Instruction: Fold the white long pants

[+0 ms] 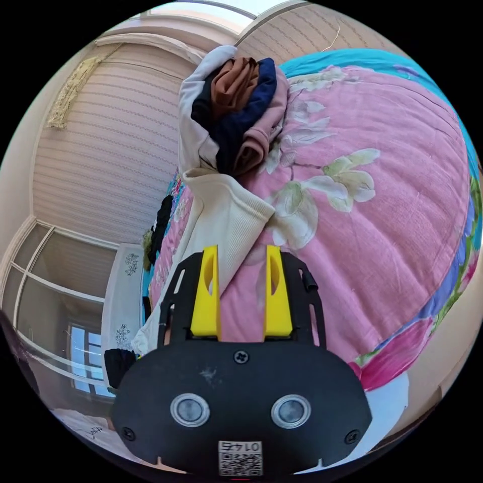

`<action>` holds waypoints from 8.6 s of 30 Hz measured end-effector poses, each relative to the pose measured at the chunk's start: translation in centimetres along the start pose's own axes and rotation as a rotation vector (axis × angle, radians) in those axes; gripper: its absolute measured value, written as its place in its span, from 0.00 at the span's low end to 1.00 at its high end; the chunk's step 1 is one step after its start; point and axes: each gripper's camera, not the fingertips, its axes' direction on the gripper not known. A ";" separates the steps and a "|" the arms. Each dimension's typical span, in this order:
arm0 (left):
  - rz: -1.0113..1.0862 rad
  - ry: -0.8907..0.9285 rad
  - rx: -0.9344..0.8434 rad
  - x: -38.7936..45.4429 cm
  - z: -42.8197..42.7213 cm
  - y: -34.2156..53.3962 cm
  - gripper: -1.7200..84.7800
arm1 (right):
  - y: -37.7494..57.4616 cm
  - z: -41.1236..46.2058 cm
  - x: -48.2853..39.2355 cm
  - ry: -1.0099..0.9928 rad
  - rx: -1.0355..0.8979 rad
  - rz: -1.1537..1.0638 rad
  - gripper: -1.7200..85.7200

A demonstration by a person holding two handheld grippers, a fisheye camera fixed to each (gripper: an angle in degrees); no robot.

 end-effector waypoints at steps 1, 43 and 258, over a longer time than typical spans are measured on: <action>-0.001 -0.016 -0.006 0.3 0.5 0.0 0.21 | -0.5 0.8 -0.2 -0.020 0.006 0.028 0.17; 1.285 -0.363 -0.163 30.5 -4.6 27.7 0.06 | 15.5 5.4 -48.1 0.656 -0.483 -1.218 0.10; 1.279 -0.048 -0.257 36.1 5.4 36.5 0.01 | 39.0 20.9 -105.4 0.377 -0.666 -1.321 0.02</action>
